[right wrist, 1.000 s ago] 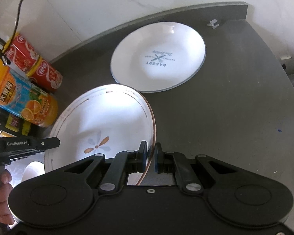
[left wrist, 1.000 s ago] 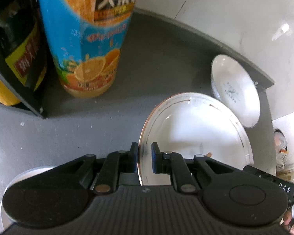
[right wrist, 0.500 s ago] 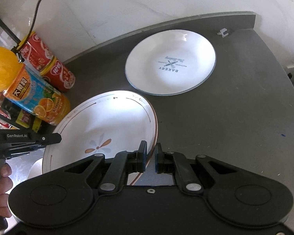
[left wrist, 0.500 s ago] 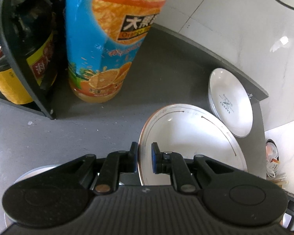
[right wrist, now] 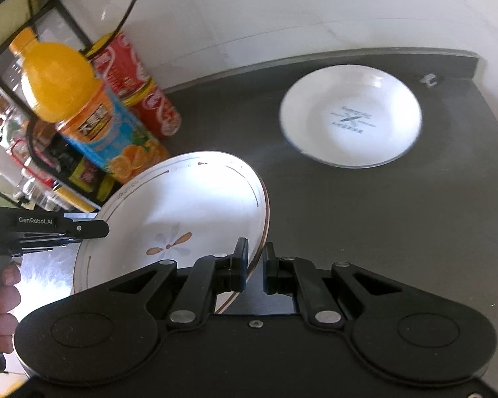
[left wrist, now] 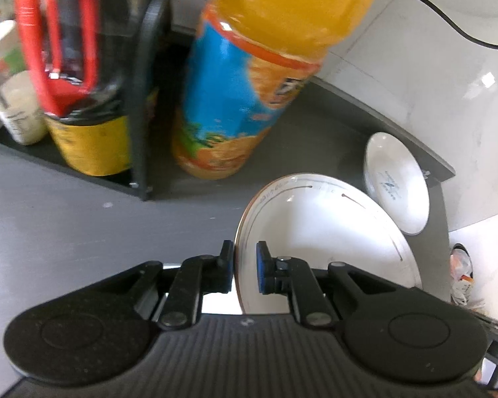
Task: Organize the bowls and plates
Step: 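Close the right gripper on the flower plate rim while the left gripper closes on it, then lift the flower plate with both grippers and carry it over the 'Sweet' plate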
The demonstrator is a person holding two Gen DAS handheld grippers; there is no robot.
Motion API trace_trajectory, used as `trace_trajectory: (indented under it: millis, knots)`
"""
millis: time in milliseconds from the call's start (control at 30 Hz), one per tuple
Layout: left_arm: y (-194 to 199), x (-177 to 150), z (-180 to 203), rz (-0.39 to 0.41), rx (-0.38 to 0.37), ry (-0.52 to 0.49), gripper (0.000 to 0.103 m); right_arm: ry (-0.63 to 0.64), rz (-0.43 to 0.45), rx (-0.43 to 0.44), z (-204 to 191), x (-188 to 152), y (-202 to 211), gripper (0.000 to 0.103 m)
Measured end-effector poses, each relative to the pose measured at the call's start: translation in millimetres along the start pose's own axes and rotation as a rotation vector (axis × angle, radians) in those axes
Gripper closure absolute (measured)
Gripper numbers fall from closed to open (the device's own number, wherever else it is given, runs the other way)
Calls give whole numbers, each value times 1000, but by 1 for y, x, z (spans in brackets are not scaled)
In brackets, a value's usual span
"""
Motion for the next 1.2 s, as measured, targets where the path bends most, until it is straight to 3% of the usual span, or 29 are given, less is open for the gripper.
trace_trajectory:
  millis: [633,1200]
  knots:
    - [30,-33,-77,-7,45,146,91,115,-109,78,-54,-31,-23,95]
    - [36,-81,-108,-47,87,268,91,244,-203,87,-75,-40,-40,95]
Point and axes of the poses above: each gripper's, at about its wrist camera, not at the fingertips, and y roughly against the way its jaws point, z to its right, x to its top, the point moved 7 cm from there along -y, roughly the way its jaws point, and after that the axes turned 14 degrees about x, right-handed, at the moved point
